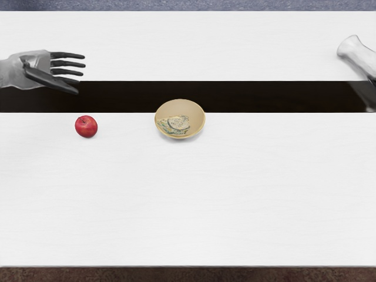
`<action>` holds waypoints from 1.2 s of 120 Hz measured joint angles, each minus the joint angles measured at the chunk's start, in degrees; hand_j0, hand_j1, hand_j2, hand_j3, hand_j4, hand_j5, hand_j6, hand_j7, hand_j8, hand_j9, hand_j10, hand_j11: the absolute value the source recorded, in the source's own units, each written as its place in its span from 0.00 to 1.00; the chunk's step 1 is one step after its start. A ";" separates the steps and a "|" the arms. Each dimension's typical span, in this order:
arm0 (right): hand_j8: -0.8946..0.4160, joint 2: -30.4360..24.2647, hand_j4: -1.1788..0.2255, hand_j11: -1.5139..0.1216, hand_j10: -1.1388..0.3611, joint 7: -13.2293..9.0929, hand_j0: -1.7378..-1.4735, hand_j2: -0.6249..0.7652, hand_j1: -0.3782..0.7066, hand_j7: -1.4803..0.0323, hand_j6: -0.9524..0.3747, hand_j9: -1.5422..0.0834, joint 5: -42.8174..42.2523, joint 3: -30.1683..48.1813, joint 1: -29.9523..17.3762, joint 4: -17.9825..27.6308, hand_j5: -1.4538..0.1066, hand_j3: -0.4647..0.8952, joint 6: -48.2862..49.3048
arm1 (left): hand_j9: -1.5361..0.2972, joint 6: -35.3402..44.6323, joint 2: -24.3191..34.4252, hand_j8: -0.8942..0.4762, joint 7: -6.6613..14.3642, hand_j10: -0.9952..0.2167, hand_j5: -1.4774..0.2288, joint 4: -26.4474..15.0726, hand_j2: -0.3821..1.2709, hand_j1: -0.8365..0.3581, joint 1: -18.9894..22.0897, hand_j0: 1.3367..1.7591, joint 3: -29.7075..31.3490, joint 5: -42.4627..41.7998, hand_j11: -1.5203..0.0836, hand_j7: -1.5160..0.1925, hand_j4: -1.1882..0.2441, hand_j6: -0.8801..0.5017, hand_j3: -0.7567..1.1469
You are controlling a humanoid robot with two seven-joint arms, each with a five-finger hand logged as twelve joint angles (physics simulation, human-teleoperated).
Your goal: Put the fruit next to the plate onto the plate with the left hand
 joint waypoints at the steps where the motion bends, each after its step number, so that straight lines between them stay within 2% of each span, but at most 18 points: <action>1: 0.66 0.00 0.82 0.90 0.74 0.00 0.30 0.44 0.06 0.95 0.69 0.92 0.00 0.00 0.00 0.00 0.90 0.34 0.00 | 0.66 0.00 0.00 0.47 0.00 0.62 0.68 0.00 0.26 0.74 -0.05 0.76 0.02 0.01 0.75 0.70 0.66 0.46 0.40; 13: 0.66 0.00 0.82 0.90 0.74 -0.05 0.30 0.44 0.06 0.95 0.69 0.92 0.00 -0.03 -0.07 0.01 0.90 0.34 0.00 | 0.66 0.00 0.16 0.47 0.01 0.62 0.68 0.04 0.26 0.74 -0.16 0.76 0.14 0.32 0.75 0.70 0.66 0.46 0.40; 18: 0.66 0.00 0.82 0.90 0.74 -0.08 0.30 0.44 0.06 0.95 0.69 0.92 0.00 -0.02 -0.08 0.01 0.90 0.34 0.00 | 0.66 -0.01 0.71 0.47 0.02 0.62 0.68 0.12 0.26 0.74 -2.05 0.76 0.17 2.76 0.75 0.70 0.66 0.46 0.40; 35: 0.66 0.00 0.82 0.90 0.74 -0.11 0.30 0.44 0.06 0.95 0.69 0.92 0.00 -0.01 -0.13 0.00 0.90 0.34 0.00 | 0.66 -0.01 0.29 0.47 0.03 0.62 0.68 -0.05 0.26 0.75 -8.71 0.76 0.23 20.09 0.75 0.70 0.66 0.46 0.40; 44: 0.66 0.00 0.82 0.90 0.74 -0.12 0.30 0.44 0.06 0.95 0.69 0.92 0.00 0.00 -0.14 -0.01 0.90 0.34 0.00 | 0.66 -0.01 0.25 0.47 0.08 0.62 0.68 -1.38 0.26 0.74 -10.35 0.76 0.28 28.60 0.75 0.70 0.66 0.46 0.40; 52: 0.66 0.00 0.82 0.90 0.74 -0.12 0.30 0.44 0.06 0.95 0.69 0.92 0.00 0.00 -0.15 0.00 0.90 0.34 0.00 | 0.66 0.00 0.08 0.47 1.40 0.62 0.68 -2.71 0.26 0.74 -10.87 0.76 0.30 33.81 0.75 0.70 0.66 0.46 0.40; 58: 0.66 0.00 0.82 0.90 0.74 -0.12 0.30 0.44 0.06 0.95 0.69 0.92 0.00 0.00 -0.16 0.00 0.90 0.34 0.00 | 0.66 -0.01 0.16 0.47 2.73 0.62 0.68 -5.38 0.26 0.74 -10.24 0.76 0.35 36.87 0.75 0.70 0.66 0.46 0.40; 64: 0.66 0.00 0.82 0.90 0.74 -0.12 0.30 0.44 0.06 0.95 0.69 0.92 0.00 0.00 -0.16 -0.01 0.90 0.34 0.00 | 0.66 -0.01 1.00 0.47 3.58 0.62 0.68 -10.04 0.26 0.74 -10.73 0.76 2.38 38.99 0.75 0.70 0.66 0.46 0.40; 72: 0.66 0.00 0.82 0.90 0.74 -0.12 0.30 0.44 0.06 0.95 0.69 0.92 0.00 -0.01 -0.14 -0.01 0.90 0.34 0.00 | 0.66 1.58 3.98 0.47 4.22 0.62 0.68 -18.00 0.26 0.74 -14.43 0.76 8.01 40.62 0.75 0.70 0.65 0.46 0.40; 85: 0.66 0.00 0.82 0.90 0.74 -0.12 0.30 0.44 0.06 0.95 0.69 0.92 0.00 -0.01 -0.15 -0.01 0.90 0.34 0.00 | 0.66 10.25 6.34 0.47 4.73 0.61 0.68 -29.67 0.26 0.74 -18.97 0.76 17.46 43.95 0.75 0.70 0.65 0.45 0.40; 95: 0.66 0.00 0.82 0.90 0.74 -0.12 0.30 0.44 0.06 0.95 0.69 0.92 0.00 0.00 -0.16 -0.01 0.90 0.34 0.00 | 0.66 17.52 5.25 0.47 4.90 0.61 0.68 -35.22 0.26 0.74 -19.36 0.76 22.10 47.84 0.75 0.70 0.65 0.45 0.40; 106: 0.66 0.00 0.82 0.90 0.74 -0.12 0.30 0.44 0.06 0.95 0.69 0.92 0.00 0.00 -0.15 -0.01 0.90 0.34 0.00 | 0.66 24.80 3.67 0.47 4.97 0.61 0.68 -38.40 0.26 0.74 -19.72 0.76 26.16 50.36 0.75 0.70 0.65 0.45 0.40; 120: 0.66 0.00 0.82 0.90 0.74 -0.12 0.30 0.44 0.06 0.95 0.69 0.92 0.00 0.00 -0.15 -0.01 0.90 0.34 0.00 | 0.66 31.99 1.15 0.47 5.54 0.61 0.68 -39.91 0.26 0.74 -19.46 0.76 30.17 52.94 0.75 0.70 0.65 0.45 0.40; 130: 0.66 0.00 0.82 0.90 0.74 -0.12 0.30 0.44 0.06 0.95 0.69 0.92 0.00 0.00 -0.15 -0.01 0.90 0.34 0.00 | 0.66 34.30 -1.51 0.47 7.69 0.61 0.67 -39.84 0.26 0.74 -19.54 0.76 32.29 53.80 0.74 0.70 0.65 0.45 0.40; 144: 0.66 0.00 0.82 0.90 0.74 -0.12 0.30 0.44 0.06 0.95 0.69 0.92 0.00 0.00 -0.15 -0.01 0.90 0.34 0.00 | 0.66 35.80 -3.43 0.46 12.29 0.61 0.67 -39.20 0.26 0.74 -19.29 0.76 34.00 54.09 0.74 0.69 0.65 0.45 0.40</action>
